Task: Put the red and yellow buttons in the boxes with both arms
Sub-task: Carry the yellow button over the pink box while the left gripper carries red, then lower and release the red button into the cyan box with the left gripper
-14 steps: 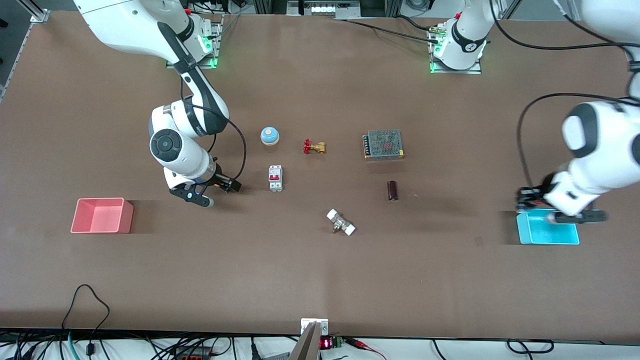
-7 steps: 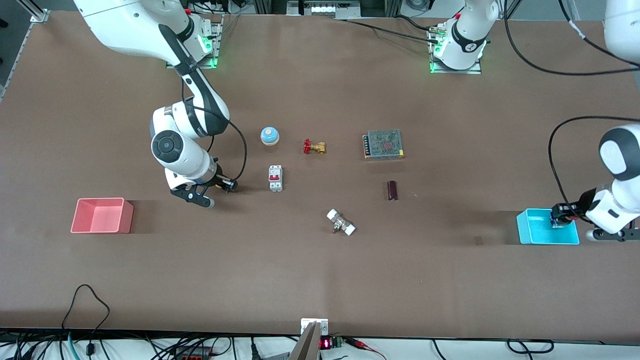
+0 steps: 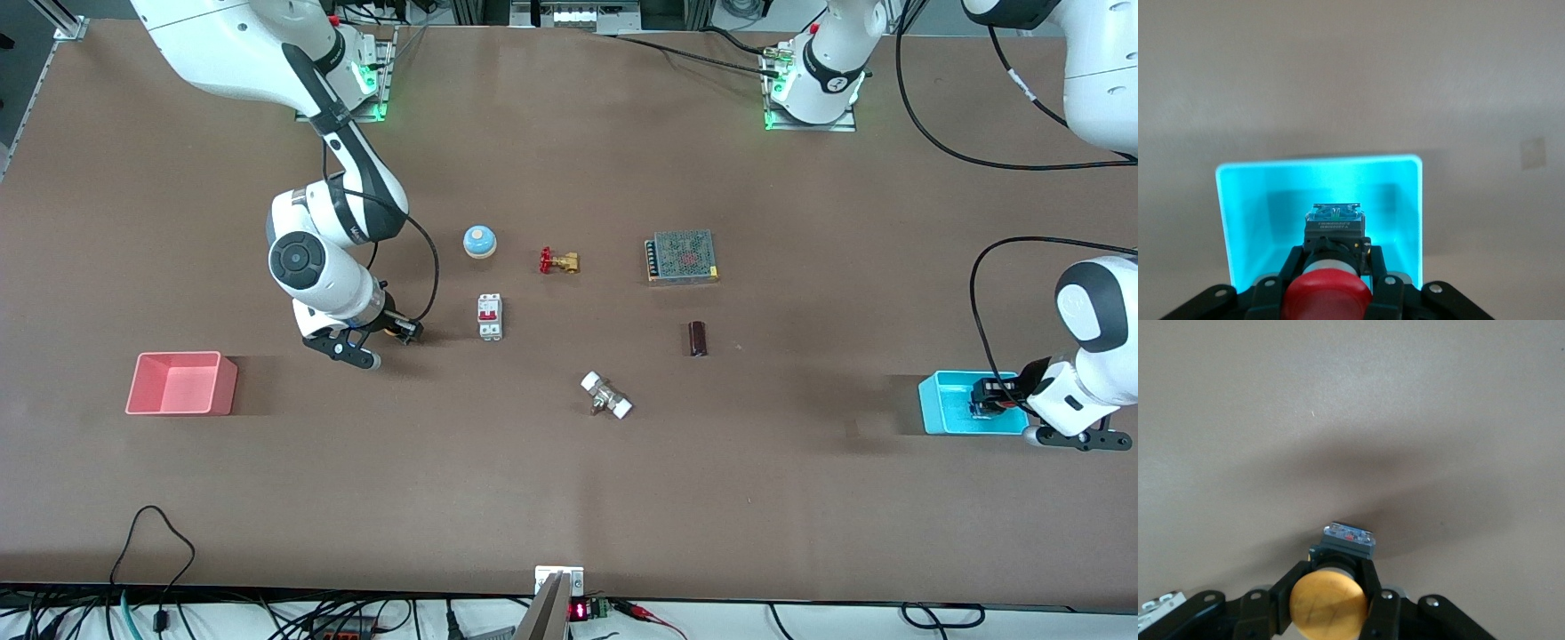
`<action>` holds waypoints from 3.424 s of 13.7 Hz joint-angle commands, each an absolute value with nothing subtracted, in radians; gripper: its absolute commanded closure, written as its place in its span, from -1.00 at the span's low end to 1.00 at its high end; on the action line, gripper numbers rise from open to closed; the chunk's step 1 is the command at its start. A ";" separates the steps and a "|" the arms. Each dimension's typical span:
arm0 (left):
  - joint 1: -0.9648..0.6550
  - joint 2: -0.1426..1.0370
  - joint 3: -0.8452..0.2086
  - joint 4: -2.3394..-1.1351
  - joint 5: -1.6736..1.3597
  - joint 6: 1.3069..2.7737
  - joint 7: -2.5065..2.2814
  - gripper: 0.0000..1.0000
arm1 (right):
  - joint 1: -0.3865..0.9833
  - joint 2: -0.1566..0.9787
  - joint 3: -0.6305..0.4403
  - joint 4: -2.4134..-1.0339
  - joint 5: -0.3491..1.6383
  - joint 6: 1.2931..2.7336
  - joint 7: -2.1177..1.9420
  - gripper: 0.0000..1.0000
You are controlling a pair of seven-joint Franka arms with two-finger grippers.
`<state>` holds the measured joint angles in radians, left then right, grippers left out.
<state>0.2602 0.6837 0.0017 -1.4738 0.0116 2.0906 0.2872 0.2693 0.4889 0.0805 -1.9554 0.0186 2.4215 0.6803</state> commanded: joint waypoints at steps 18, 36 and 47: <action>0.279 0.808 -0.006 -1.397 -0.012 2.062 0.347 -0.08 | -0.147 0.440 -0.038 -1.640 0.029 2.116 -0.558 0.42; -0.020 0.365 0.052 -1.428 -0.061 1.833 0.091 -1.00 | -0.210 0.624 -0.038 -1.646 0.158 2.292 -0.661 0.39; 0.089 0.146 -0.055 -1.470 -0.054 1.644 -0.045 -1.00 | -0.212 0.658 -0.038 -1.646 0.187 2.322 -0.666 0.33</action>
